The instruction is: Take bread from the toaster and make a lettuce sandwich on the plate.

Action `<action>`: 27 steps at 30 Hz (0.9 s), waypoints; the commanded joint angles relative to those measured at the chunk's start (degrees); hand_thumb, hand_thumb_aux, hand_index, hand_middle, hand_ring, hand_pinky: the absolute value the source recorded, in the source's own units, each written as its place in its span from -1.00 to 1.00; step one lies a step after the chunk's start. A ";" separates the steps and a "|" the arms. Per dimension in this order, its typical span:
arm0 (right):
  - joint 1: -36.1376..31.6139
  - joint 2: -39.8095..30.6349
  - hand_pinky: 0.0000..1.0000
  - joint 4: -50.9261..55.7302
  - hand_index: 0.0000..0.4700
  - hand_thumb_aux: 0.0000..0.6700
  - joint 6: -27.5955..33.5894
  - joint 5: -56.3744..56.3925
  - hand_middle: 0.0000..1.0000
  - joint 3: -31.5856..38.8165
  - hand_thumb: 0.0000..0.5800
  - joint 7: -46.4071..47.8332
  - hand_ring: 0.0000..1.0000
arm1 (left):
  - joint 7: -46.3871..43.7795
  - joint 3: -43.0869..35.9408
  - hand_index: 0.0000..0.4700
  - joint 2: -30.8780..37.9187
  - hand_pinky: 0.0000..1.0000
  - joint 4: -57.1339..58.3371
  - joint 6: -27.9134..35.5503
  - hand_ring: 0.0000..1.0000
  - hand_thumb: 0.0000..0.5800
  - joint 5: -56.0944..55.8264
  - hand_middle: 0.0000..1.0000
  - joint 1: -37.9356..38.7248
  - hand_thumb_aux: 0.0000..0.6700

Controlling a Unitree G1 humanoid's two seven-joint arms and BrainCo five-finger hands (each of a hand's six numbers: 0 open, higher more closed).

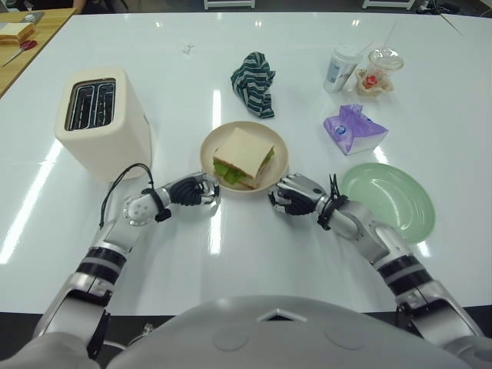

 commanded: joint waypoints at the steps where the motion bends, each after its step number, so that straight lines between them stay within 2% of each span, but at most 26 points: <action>1: -5.04 2.22 1.00 7.30 1.00 1.00 5.62 -4.38 1.00 1.67 1.00 -3.15 1.00 | 3.80 -2.24 1.00 -3.11 1.00 8.77 3.94 1.00 1.00 5.22 1.00 -3.98 1.00; 7: -11.77 5.61 1.00 13.75 1.00 1.00 8.86 -3.92 1.00 2.03 1.00 -8.38 1.00 | 11.65 -2.24 1.00 -7.61 1.00 16.96 3.46 1.00 1.00 7.69 1.00 -12.29 1.00; 10: -13.72 6.34 1.00 16.96 1.00 1.00 8.41 -2.77 1.00 1.70 1.00 -10.85 1.00 | 14.79 -1.78 1.00 -8.92 0.89 18.42 2.66 0.89 1.00 7.96 0.89 -14.97 1.00; 11: -14.12 6.34 1.00 17.32 1.00 1.00 8.33 -2.50 1.00 1.40 1.00 -11.81 1.00 | 16.51 -1.51 1.00 -8.98 0.83 17.75 2.38 0.83 1.00 8.32 0.83 -15.29 1.00; 12: -14.35 6.44 1.00 17.30 1.00 1.00 8.04 -1.71 1.00 0.77 1.00 -12.72 1.00 | 18.65 -0.95 0.59 -8.72 0.35 15.63 2.84 0.35 0.92 8.97 0.35 -14.92 0.59; 13: -14.37 6.36 1.00 16.77 1.00 1.00 7.82 -0.92 1.00 0.35 1.00 -13.15 1.00 | 20.43 -0.10 0.01 -8.39 -0.53 12.39 3.51 -0.53 0.51 9.45 -0.53 -13.87 0.01; 14: -13.93 5.96 1.00 15.12 1.00 1.00 7.69 -0.21 1.00 -0.18 1.00 -13.56 1.00 | 21.19 0.97 -1.00 -7.94 -1.00 7.30 4.42 -1.00 -1.00 9.34 -1.00 -11.76 -1.00; 16: -11.31 4.25 0.97 8.63 1.00 1.00 7.36 1.53 0.97 -2.21 1.00 -12.94 0.97 | 19.61 3.49 -1.00 -6.00 -1.00 -8.89 6.72 -1.00 -1.00 7.68 -1.00 -3.54 -1.00; 17: -9.54 3.31 0.71 4.96 0.98 0.98 7.52 2.51 0.71 -3.43 1.00 -12.27 0.71 | 18.31 4.50 -1.00 -4.91 -1.00 -15.76 7.70 -1.00 -1.00 6.85 -1.00 0.14 -1.00; 18: -7.11 2.03 -0.95 0.23 0.09 0.09 7.78 3.87 -0.95 -4.95 0.59 -11.02 -0.95 | 16.56 5.73 -1.00 -3.73 -1.00 -22.18 8.60 -1.00 -1.00 5.29 -1.00 3.70 -1.00; 19: -4.29 0.68 -1.00 -4.86 -0.88 -0.88 8.11 5.20 -1.00 -6.68 -0.77 -9.52 -1.00 | 15.12 7.29 -1.00 -2.86 -1.00 -27.51 9.33 -1.00 -1.00 3.03 -1.00 6.58 -1.00; 20: -1.21 -0.64 -1.00 -10.06 -1.00 -1.00 8.32 6.77 -1.00 -8.63 -1.00 -7.84 -1.00 | 13.72 9.08 -1.00 -2.19 -1.00 -32.41 9.85 -1.00 -1.00 -0.28 -1.00 9.12 -1.00; 24: 10.39 -5.81 -1.00 -29.38 -1.00 -1.00 7.17 13.44 -1.00 -17.12 -1.00 -1.97 -1.00 | 14.56 19.28 -1.00 -3.01 -1.00 -47.19 7.45 -1.00 -1.00 -14.93 -1.00 14.47 -1.00; 27: 12.33 -0.87 -1.00 -37.46 -1.00 -1.00 1.23 24.33 -1.00 -23.92 -1.00 -7.93 -1.00 | 19.34 25.50 -1.00 -8.03 -1.00 -51.70 1.73 -1.00 -1.00 -23.96 -1.00 14.76 -1.00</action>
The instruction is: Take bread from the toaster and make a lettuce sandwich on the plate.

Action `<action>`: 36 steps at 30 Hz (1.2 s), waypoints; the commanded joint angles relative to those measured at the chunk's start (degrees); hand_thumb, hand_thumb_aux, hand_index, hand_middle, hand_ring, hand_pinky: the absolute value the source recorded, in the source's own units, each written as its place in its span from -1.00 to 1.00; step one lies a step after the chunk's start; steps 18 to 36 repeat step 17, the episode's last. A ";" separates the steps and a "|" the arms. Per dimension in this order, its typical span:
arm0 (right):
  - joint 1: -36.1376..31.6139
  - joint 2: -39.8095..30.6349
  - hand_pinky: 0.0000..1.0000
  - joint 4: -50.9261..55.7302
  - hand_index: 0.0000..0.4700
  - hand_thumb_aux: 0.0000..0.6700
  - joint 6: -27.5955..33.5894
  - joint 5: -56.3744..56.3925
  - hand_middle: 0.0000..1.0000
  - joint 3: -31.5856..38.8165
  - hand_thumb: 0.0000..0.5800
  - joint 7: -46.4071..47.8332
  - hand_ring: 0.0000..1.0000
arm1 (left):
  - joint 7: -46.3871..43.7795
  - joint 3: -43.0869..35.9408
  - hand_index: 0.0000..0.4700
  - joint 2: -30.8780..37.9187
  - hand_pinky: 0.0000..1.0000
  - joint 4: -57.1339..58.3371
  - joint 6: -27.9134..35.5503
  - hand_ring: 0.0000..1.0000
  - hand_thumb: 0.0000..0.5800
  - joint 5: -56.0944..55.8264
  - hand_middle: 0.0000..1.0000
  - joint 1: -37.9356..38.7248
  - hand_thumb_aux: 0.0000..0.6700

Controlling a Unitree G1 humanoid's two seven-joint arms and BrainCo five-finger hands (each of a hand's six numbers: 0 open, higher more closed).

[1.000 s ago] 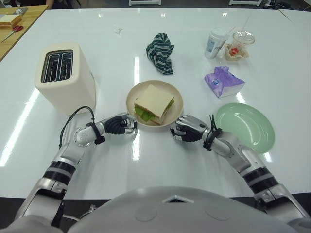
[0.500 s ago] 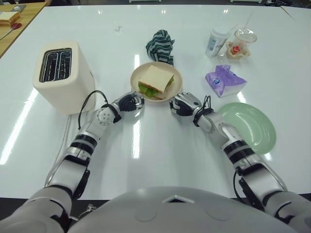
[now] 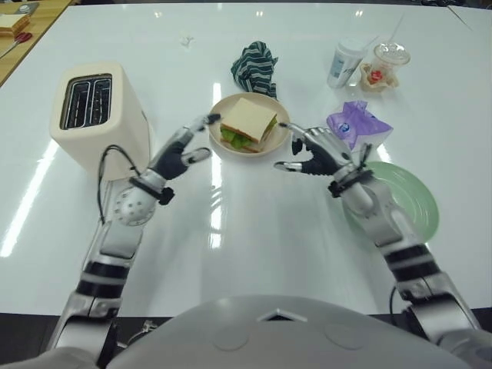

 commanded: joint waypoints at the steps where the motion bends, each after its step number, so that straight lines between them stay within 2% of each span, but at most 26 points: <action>1: 5.87 6.12 -1.00 -14.65 -1.00 -1.00 -7.45 18.08 -1.00 -11.03 -1.00 -5.62 -1.00 | 5.58 10.09 -1.00 -6.36 -1.00 -10.10 -6.62 -1.00 -1.00 -13.22 -1.00 2.45 -1.00; 3: 7.44 11.32 -1.00 -11.82 -1.00 -1.00 -9.73 22.02 -1.00 -10.72 -1.00 -8.61 -1.00 | 6.80 9.04 -1.00 -9.10 -1.00 -7.37 -6.69 -1.00 -1.00 -11.88 -1.00 3.54 -1.00; 6: 10.41 17.50 -1.00 -5.05 -1.00 -1.00 -12.61 20.48 -1.00 -6.58 -1.00 -11.08 -1.00 | 7.94 6.20 -1.00 -12.27 -1.00 -0.89 -3.68 -1.00 -1.00 -8.06 -1.00 5.15 -1.00; 9: 11.64 21.07 -1.00 -3.15 -1.00 -1.00 -13.39 19.71 -1.00 -3.82 -1.00 -11.36 -1.00 | 7.94 4.30 -1.00 -13.82 -1.00 2.68 -1.98 -1.00 -1.00 -6.03 -1.00 6.39 -1.00; 17: 13.01 27.43 -1.00 -0.88 -1.00 -1.00 -7.79 20.17 -1.00 -1.91 -1.00 -11.65 -1.00 | 12.07 3.20 -1.00 -18.85 -1.00 2.75 2.80 -1.00 -1.00 -3.57 -1.00 8.20 -1.00; 36: 13.01 27.43 -1.00 -0.88 -1.00 -1.00 -7.79 20.17 -1.00 -1.91 -1.00 -11.65 -1.00 | 12.07 3.20 -1.00 -18.85 -1.00 2.75 2.80 -1.00 -1.00 -3.57 -1.00 8.20 -1.00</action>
